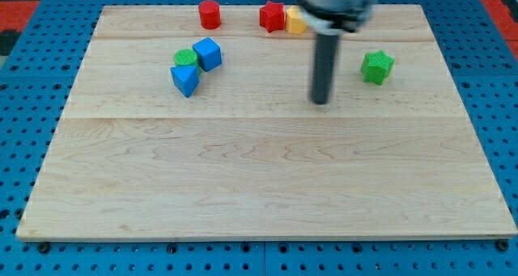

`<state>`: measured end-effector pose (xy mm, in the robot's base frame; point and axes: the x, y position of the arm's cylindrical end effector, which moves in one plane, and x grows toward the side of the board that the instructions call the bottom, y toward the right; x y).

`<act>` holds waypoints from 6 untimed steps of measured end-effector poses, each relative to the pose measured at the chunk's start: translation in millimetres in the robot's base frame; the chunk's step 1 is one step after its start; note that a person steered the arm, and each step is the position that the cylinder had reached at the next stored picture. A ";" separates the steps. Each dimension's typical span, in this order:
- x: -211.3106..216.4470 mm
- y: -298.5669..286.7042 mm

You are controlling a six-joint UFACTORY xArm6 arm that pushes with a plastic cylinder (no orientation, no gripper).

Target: Move the green star below the yellow blocks

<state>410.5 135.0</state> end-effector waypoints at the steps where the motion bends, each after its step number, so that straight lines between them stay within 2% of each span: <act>1: -24.6 124.7; 2: -52.4 148.6; 3: -66.6 85.8; 4: -66.7 -7.4; 5: -66.7 -11.7; 6: -51.2 41.2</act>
